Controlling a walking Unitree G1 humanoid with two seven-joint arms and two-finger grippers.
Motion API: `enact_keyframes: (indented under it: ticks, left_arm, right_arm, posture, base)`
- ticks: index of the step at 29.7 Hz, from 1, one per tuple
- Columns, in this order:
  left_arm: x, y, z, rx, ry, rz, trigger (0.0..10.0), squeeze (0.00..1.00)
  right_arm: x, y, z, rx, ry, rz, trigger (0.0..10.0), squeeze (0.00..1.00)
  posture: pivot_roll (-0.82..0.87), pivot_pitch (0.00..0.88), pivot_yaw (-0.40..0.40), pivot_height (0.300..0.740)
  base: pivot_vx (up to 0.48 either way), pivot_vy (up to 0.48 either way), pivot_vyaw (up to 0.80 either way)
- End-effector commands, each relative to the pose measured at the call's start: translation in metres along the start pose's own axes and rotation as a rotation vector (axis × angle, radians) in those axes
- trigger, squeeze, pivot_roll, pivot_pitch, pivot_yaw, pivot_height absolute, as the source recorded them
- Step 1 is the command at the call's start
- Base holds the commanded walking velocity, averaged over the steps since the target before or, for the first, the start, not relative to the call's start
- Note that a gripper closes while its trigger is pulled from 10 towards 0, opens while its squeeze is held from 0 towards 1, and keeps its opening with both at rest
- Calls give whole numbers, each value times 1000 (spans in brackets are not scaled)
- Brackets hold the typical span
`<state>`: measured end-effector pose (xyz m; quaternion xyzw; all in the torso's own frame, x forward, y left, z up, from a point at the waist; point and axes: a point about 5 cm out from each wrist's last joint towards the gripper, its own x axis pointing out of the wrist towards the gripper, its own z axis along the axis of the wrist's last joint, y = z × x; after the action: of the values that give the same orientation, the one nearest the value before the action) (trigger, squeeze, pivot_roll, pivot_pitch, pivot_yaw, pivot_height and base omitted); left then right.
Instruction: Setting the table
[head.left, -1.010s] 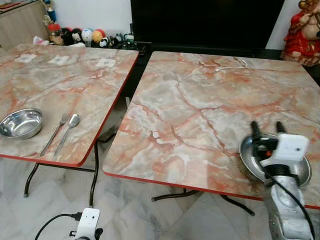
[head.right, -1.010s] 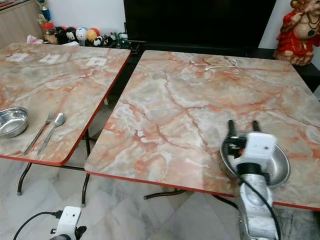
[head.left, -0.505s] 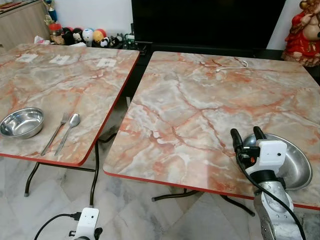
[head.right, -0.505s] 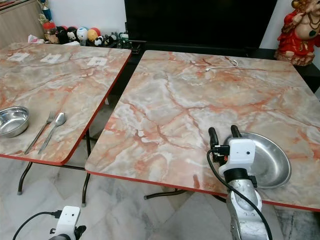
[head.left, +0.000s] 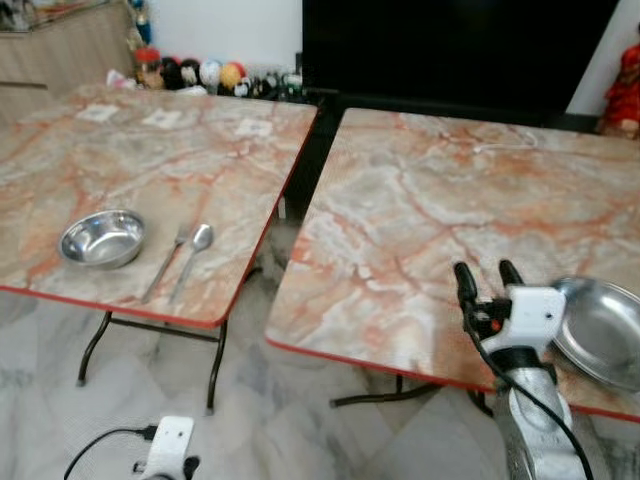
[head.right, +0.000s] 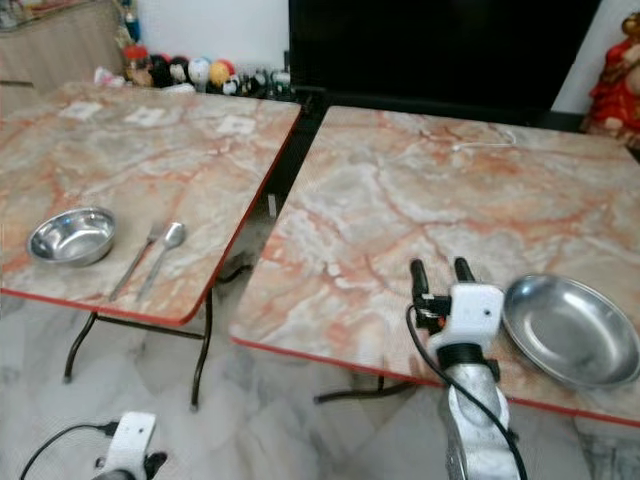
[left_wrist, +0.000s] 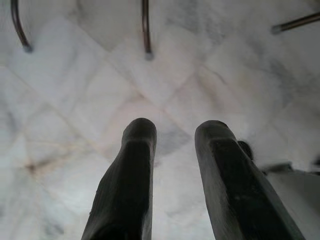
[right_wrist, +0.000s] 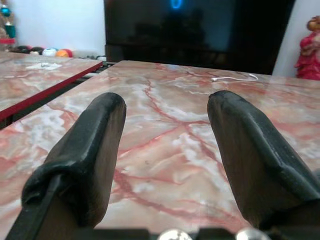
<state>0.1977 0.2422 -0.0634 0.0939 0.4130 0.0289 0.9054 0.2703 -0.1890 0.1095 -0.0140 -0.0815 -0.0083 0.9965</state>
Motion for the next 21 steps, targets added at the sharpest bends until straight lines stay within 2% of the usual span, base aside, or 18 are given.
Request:
enact_keyframes:
  ticks: [1,21]
  left_arm:
    - [0,-9,-2,-14,9,-22,10000,0]
    - [0,-9,-3,-17,11,-20,10000,0]
  right_arm:
    - [0,-4,-3,-5,13,-20,10000,0]
    - [4,9,-2,24,-4,-3,10000,0]
  posture:
    - [48,0,-11,740]
    - [57,0,-16,740]
  base:
    - [0,480,0]
    - [0,480,0]
